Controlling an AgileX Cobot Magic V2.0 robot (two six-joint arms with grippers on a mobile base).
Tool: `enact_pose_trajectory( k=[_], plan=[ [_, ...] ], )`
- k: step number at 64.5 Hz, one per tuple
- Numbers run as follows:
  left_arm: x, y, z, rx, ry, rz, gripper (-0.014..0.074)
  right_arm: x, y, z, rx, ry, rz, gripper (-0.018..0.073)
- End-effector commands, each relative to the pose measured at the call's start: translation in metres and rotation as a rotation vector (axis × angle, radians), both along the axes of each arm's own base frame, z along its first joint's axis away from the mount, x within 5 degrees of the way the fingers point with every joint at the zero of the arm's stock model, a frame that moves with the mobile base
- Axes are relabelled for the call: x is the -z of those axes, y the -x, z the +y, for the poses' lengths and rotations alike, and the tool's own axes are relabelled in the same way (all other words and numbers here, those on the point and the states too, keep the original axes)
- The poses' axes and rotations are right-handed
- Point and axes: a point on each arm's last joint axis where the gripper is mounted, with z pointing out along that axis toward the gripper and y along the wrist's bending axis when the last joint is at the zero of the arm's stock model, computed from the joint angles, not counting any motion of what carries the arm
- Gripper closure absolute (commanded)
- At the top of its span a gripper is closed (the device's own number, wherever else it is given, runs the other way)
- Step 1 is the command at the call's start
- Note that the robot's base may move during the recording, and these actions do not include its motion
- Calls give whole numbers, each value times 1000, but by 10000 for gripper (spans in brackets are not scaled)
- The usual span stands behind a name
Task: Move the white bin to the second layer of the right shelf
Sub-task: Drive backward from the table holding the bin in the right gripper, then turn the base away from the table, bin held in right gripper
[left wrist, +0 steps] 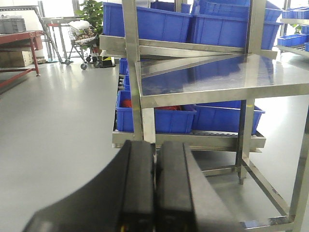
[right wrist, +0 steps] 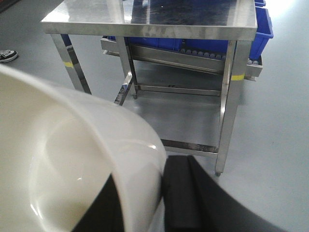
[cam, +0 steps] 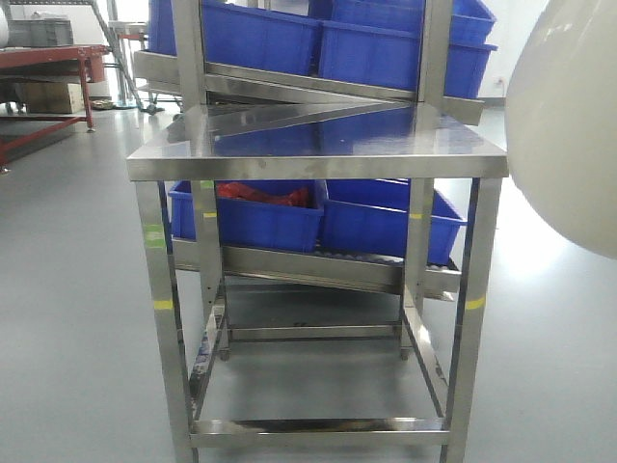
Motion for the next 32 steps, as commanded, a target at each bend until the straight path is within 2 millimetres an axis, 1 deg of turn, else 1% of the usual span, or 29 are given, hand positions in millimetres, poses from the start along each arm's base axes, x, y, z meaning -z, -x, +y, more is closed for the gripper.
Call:
enact_pose_trajectory(
  k=[1,32],
  plan=[
    [4,0,1,-6,19,-59,512,-19,-3,0,11,-31,-121,502],
    [4,0,1,-6,19,-59,512,-19,-3,0,11,-31,-121,502]
  ],
)
